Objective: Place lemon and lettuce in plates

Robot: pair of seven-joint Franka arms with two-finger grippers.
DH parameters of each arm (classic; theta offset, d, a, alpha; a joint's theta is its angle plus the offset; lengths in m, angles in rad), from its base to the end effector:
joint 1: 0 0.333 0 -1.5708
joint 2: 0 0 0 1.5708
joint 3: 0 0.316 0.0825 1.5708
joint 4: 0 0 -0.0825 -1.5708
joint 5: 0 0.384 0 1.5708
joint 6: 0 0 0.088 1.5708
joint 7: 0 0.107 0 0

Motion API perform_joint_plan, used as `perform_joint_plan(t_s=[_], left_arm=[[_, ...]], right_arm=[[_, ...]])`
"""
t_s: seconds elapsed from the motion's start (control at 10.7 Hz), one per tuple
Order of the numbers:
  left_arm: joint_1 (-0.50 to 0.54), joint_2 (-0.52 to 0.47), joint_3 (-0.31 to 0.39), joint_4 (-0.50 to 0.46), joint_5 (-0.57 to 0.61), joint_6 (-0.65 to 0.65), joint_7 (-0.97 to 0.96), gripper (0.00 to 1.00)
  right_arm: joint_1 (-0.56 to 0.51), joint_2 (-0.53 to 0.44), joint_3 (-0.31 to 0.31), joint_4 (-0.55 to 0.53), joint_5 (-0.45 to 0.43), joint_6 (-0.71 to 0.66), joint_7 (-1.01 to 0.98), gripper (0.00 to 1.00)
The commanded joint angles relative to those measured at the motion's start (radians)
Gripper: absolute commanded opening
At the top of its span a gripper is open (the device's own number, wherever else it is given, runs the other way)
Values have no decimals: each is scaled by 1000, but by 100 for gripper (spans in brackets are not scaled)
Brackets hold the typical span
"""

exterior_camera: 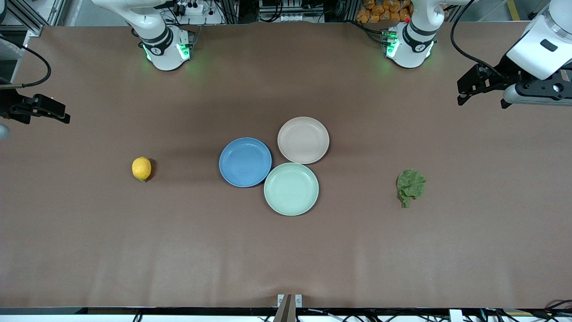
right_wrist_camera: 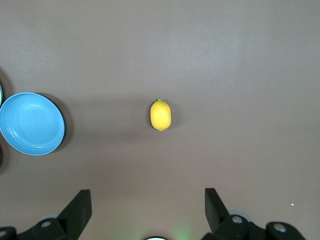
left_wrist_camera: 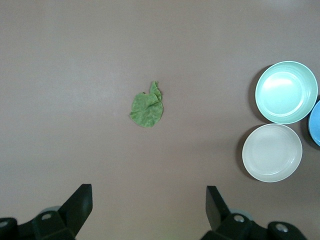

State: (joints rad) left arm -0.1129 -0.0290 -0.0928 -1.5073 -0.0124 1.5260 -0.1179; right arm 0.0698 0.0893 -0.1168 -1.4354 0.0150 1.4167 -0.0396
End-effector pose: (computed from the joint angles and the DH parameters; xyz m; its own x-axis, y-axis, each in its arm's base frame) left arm 0.5292 -0.1127 0.6661 0.9950 -0.0881 0.0461 -0.0889 -0.9959 0.0152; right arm 0.5655 -0.0215 0.6249 0.9943 -0.0055 -0.1069 -0.0065 -0.9999 -0.0088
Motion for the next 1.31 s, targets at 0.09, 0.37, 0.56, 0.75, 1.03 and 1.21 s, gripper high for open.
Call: perform_joint_plan(t_s=[0.09, 0.37, 0.56, 0.75, 1.03, 1.21], left_arm=[[6, -2, 1, -1, -26, 5, 32, 100], [-1, 23, -1, -1, -21, 5, 32, 100], [-4, 76, -1, 1, -27, 8, 24, 100], [-2, 124, -1, -1, -31, 63, 23, 100], [-11, 228, -1, -10, -17, 143, 20, 100], [2, 286, -2, -13, -12, 158, 21, 100]], right_arm=[[-18, -8, 17, -3, -6, -5, 3, 100], [-18, -8, 17, -3, -6, -7, 3, 100], [-18, -8, 17, -3, -6, -7, 3, 100], [-18, -8, 17, -3, -6, -7, 3, 100], [-18, -8, 17, -8, -6, -18, 3, 100], [-19, -8, 16, -19, -6, -19, 0, 100]])
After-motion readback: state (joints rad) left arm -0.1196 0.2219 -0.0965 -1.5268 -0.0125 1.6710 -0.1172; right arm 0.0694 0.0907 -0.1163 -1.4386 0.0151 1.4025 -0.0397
